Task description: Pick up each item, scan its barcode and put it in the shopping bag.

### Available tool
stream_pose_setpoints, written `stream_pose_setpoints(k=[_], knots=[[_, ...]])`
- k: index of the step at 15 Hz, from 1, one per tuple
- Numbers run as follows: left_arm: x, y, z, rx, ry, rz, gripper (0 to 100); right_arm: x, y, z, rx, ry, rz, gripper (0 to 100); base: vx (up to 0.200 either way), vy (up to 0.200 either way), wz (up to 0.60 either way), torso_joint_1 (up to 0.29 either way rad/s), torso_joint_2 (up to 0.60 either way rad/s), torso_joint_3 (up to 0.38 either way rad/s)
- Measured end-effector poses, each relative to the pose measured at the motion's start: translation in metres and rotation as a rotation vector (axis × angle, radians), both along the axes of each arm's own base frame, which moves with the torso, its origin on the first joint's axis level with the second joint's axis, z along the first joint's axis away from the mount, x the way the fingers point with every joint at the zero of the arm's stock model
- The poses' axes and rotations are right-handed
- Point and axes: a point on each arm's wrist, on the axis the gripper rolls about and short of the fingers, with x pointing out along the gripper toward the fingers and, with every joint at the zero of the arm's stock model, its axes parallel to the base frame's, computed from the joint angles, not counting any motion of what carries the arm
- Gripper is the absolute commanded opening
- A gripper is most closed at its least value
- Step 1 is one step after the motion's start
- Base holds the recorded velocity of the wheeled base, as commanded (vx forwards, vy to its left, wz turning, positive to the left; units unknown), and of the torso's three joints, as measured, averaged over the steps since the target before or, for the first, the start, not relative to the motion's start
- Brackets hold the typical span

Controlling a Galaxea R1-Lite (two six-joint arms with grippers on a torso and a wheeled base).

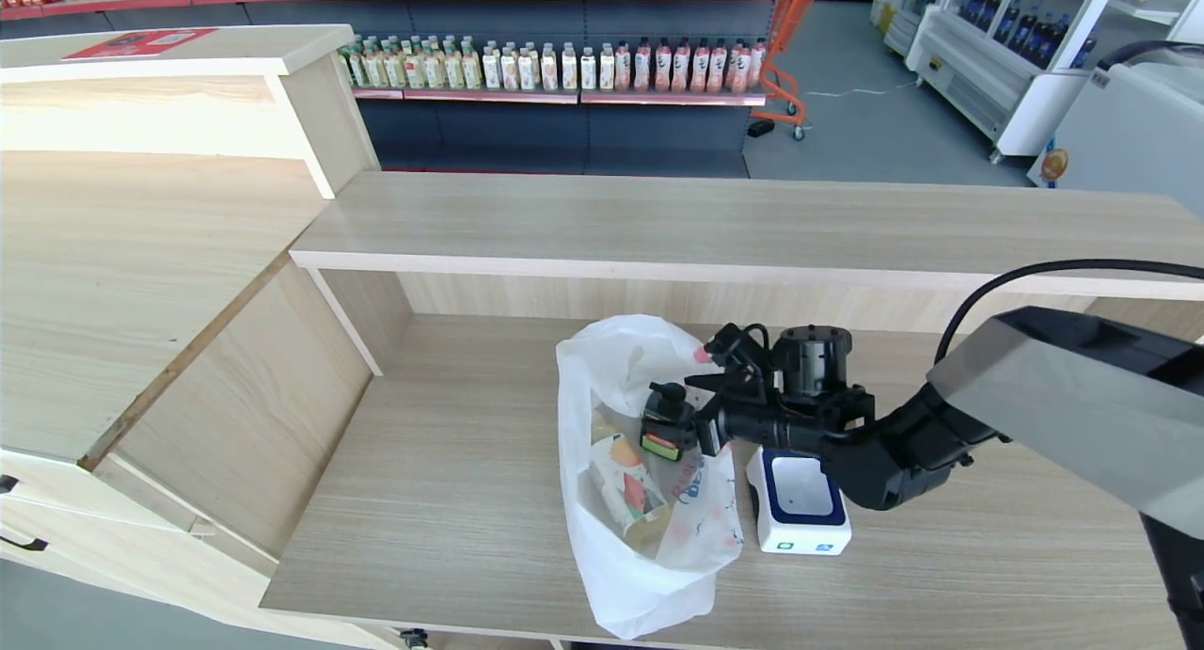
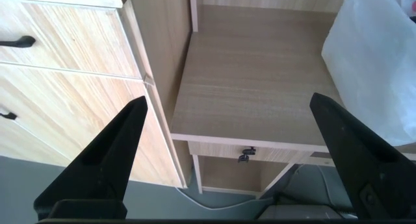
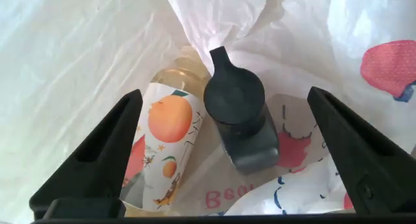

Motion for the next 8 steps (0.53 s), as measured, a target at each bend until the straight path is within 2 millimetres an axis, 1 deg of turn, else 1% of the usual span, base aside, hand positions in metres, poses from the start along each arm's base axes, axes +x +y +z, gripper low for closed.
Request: stream_pose_setpoints(k=[2,3,5,7,8], knots=[[0.000,0.000,0.000,0.000,0.000,0.000,100,-0.012,-0.005,0.021,0.092,0.080,-0.033,100,0.000,0.000,0.00,0.000,0.00,0.000],[0.000,0.000,0.000,0.000,0.000,0.000,100,-0.021,-0.010,0.034,0.131,0.109,-0.047,100,0.000,0.000,0.00,0.000,0.00,0.000],[0.000,0.000,0.000,0.000,0.000,0.000,100,-0.043,-0.026,0.058,0.177,0.134,-0.075,100,0.000,0.000,0.00,0.000,0.00,0.000],[0.000,0.000,0.000,0.000,0.000,0.000,100,-0.075,-0.055,0.086,0.204,0.113,-0.128,100,0.000,0.000,0.00,0.000,0.00,0.000],[0.000,0.000,0.000,0.000,0.000,0.000,100,-0.091,-0.071,0.097,0.206,0.091,-0.173,100,0.000,0.000,0.00,0.000,0.00,0.000]])
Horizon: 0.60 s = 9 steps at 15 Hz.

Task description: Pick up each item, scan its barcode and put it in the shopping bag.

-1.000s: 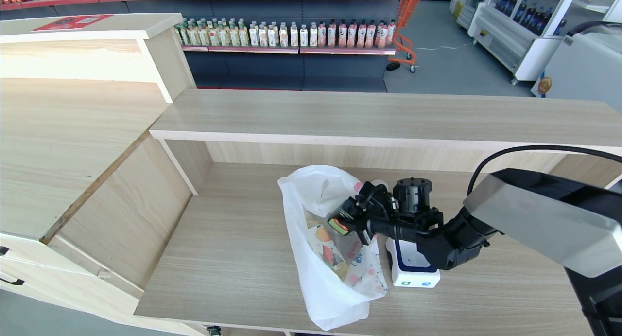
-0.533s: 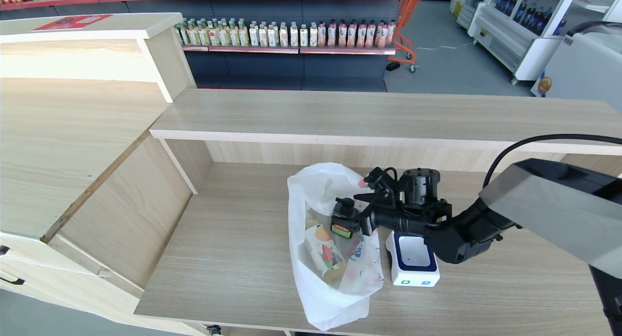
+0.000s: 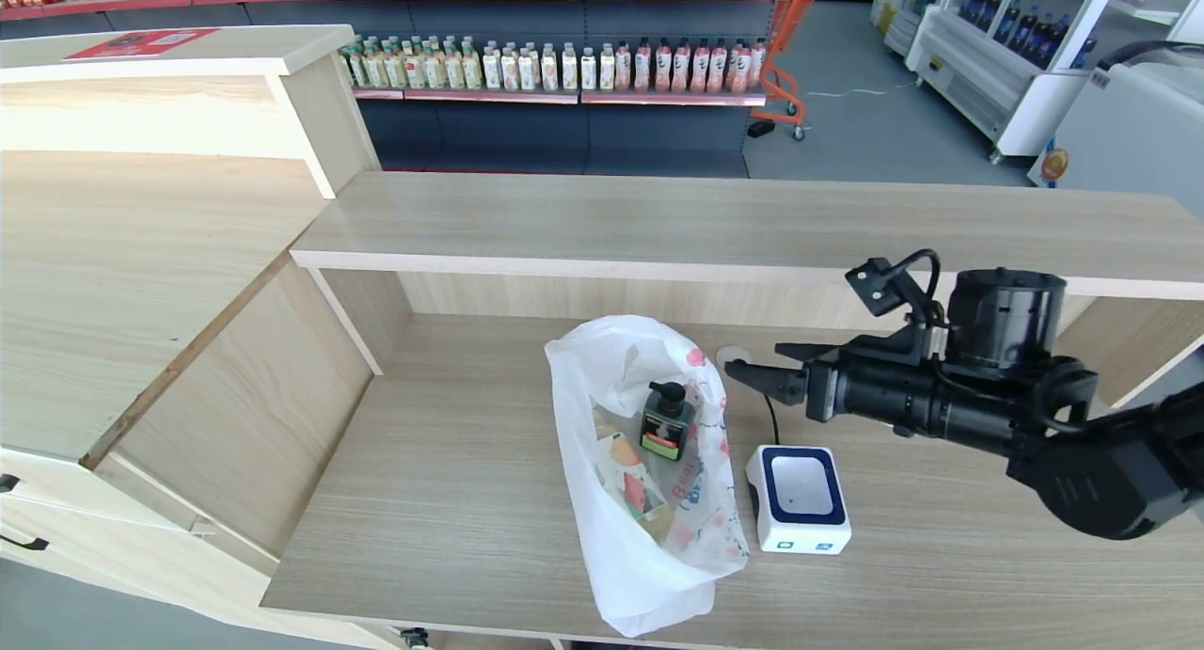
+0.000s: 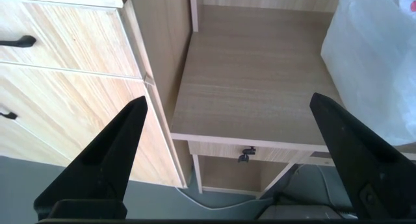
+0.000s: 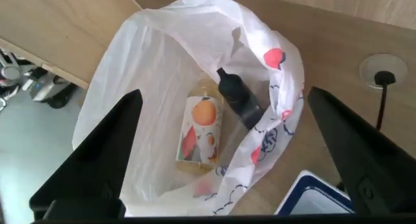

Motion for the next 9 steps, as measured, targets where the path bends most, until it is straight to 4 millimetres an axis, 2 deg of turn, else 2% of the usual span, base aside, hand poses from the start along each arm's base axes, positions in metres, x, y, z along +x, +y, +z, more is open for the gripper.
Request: stream_pose_setpoints(k=[3,4,7,9], knots=[[0.000,0.000,0.000,0.000,0.000,0.000,100,-0.071,-0.055,0.020,-0.043,-0.024,-0.194,100,0.000,0.000,0.00,0.000,0.00,0.000],[0.000,0.000,0.000,0.000,0.000,0.000,100,-0.103,-0.069,0.021,-0.057,-0.030,-0.257,100,0.000,0.000,0.00,0.000,0.00,0.000],[0.000,0.000,0.000,0.000,0.000,0.000,100,-0.194,-0.093,0.003,-0.093,-0.043,-0.439,100,0.000,0.000,0.00,0.000,0.00,0.000],[0.000,0.000,0.000,0.000,0.000,0.000,100,-0.242,-0.100,-0.017,-0.113,-0.045,-0.538,100,0.000,0.000,0.00,0.000,0.00,0.000]])
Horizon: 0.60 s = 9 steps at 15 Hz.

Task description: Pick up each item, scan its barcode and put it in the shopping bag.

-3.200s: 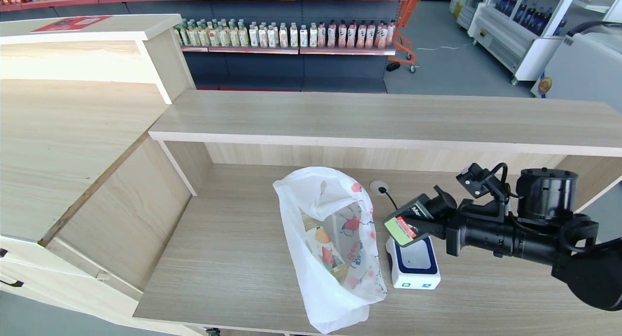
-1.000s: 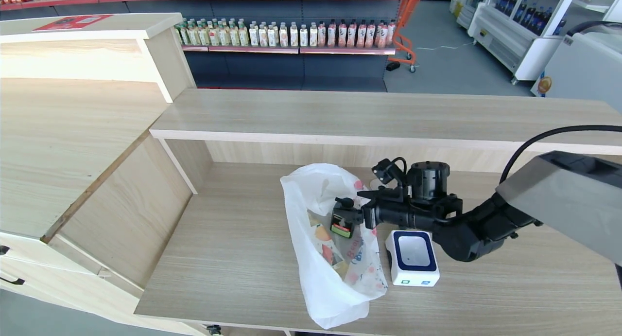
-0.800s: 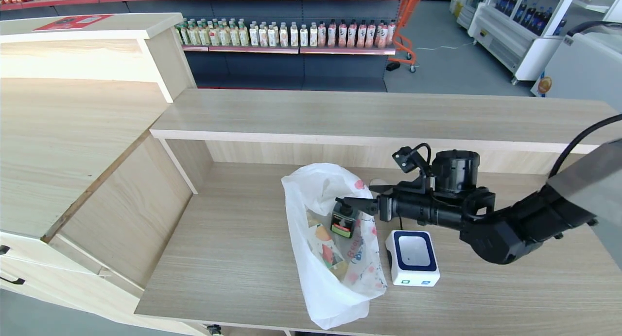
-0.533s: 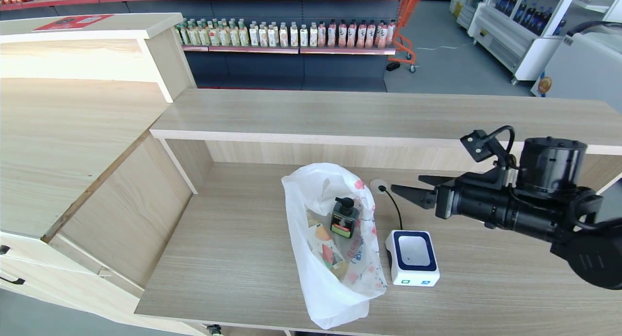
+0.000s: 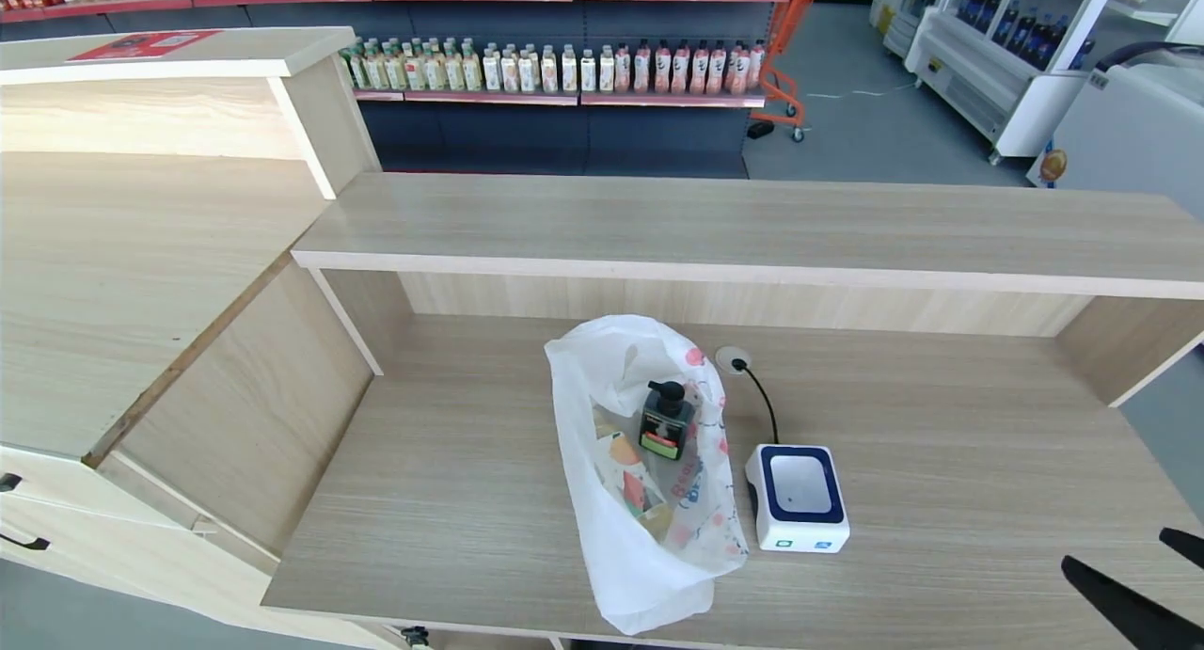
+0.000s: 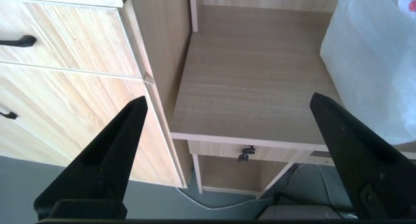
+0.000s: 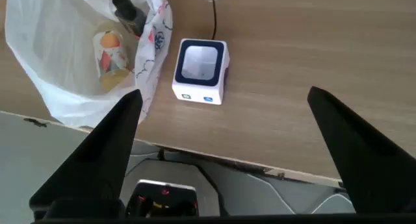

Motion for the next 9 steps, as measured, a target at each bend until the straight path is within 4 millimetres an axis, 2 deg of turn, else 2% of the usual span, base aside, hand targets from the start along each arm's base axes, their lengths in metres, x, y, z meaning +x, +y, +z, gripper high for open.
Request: stream_pose_setpoints(k=[2,4,5,9], knots=[[0.000,0.000,0.000,0.000,0.000,0.000,100,-0.038,-0.004,-0.025,-0.013,-0.013,-0.079,100,0.000,0.000,0.00,0.000,0.00,0.000],[0.000,0.000,0.000,0.000,0.000,0.000,100,-0.061,-0.006,-0.046,-0.019,-0.056,-0.143,100,0.000,0.000,0.00,0.000,0.00,0.000],[0.000,0.000,0.000,0.000,0.000,0.000,100,-0.068,-0.006,-0.057,-0.024,-0.060,-0.175,100,0.000,0.000,0.00,0.000,0.00,0.000],[0.000,0.000,0.000,0.000,0.000,0.000,100,-0.077,-0.006,-0.064,-0.014,-0.160,-0.195,100,0.000,0.000,0.00,0.000,0.00,0.000]])
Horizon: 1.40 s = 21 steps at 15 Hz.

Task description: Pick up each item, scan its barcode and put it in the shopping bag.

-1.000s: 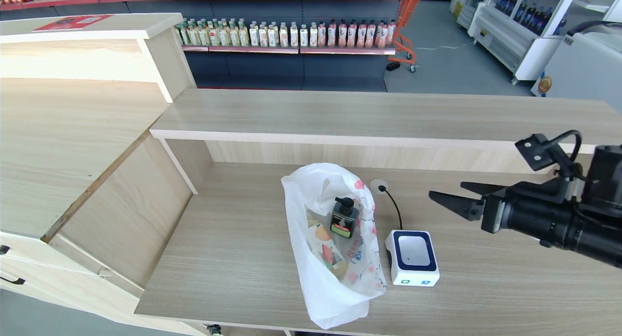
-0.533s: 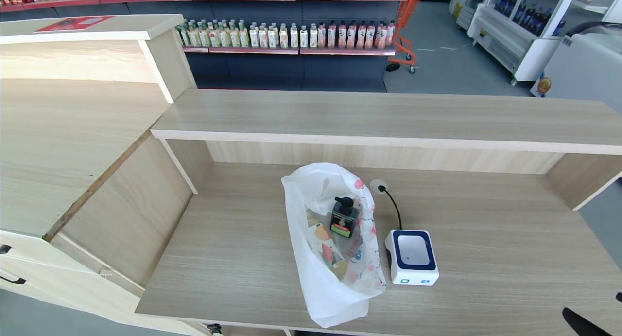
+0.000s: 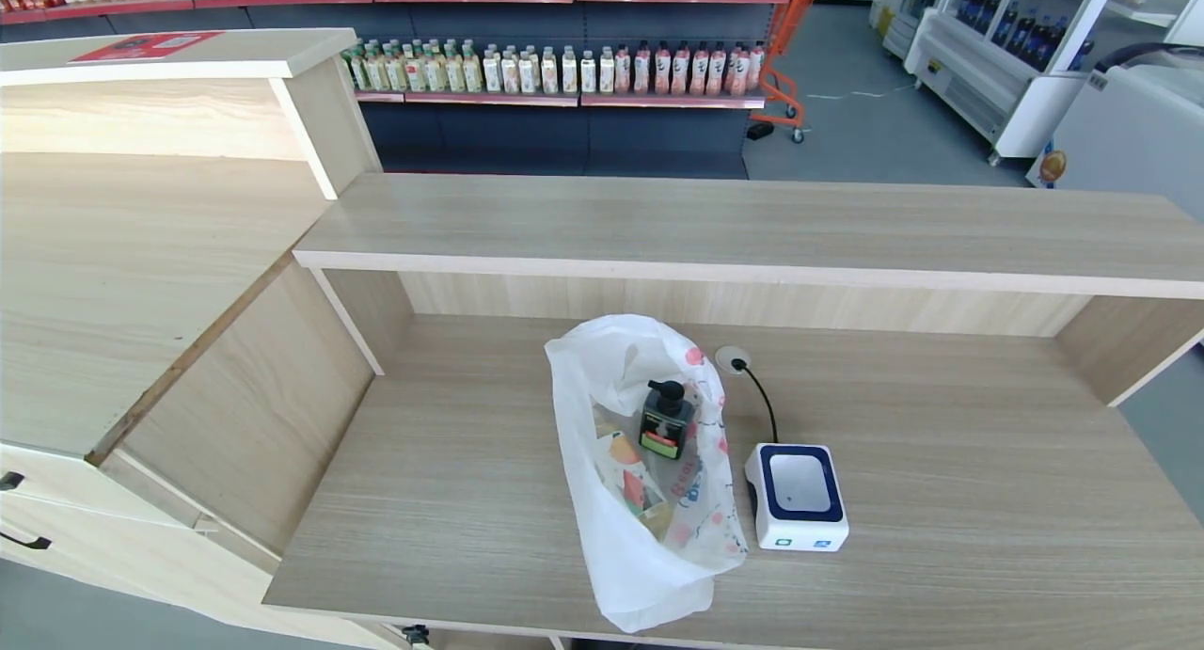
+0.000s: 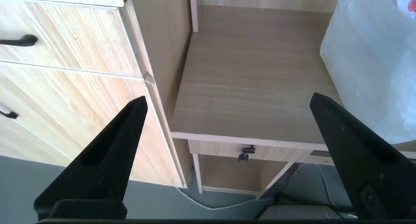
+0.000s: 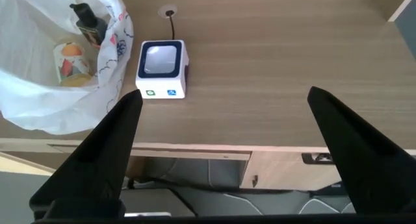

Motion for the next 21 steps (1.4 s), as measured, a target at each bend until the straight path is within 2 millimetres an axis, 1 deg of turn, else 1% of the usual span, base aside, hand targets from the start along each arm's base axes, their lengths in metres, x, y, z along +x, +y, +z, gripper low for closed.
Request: stream_pose_setpoints(k=[3,4,11,21], knots=[[0.0000,0.0000,0.0000,0.000,0.000,0.000,100,-0.0016,0.0000,-0.0006,-0.012,-0.022,-0.001,100,0.000,0.000,0.00,0.000,0.00,0.000],[0.0000,0.0000,0.0000,0.000,0.000,0.000,100,-0.0018,0.0000,-0.0007,-0.011,-0.024,-0.001,0,0.000,0.000,0.00,0.000,0.00,0.000],[0.0000,0.0000,0.0000,-0.001,0.000,0.000,100,-0.0020,0.0000,-0.0011,-0.009,-0.026,0.000,0,0.000,0.000,0.00,0.000,0.00,0.000],[0.0000,0.0000,0.0000,0.006,0.000,0.000,100,-0.0019,0.0000,-0.0011,-0.010,-0.024,0.000,0,0.000,-0.200,0.00,0.007,0.00,0.000]])
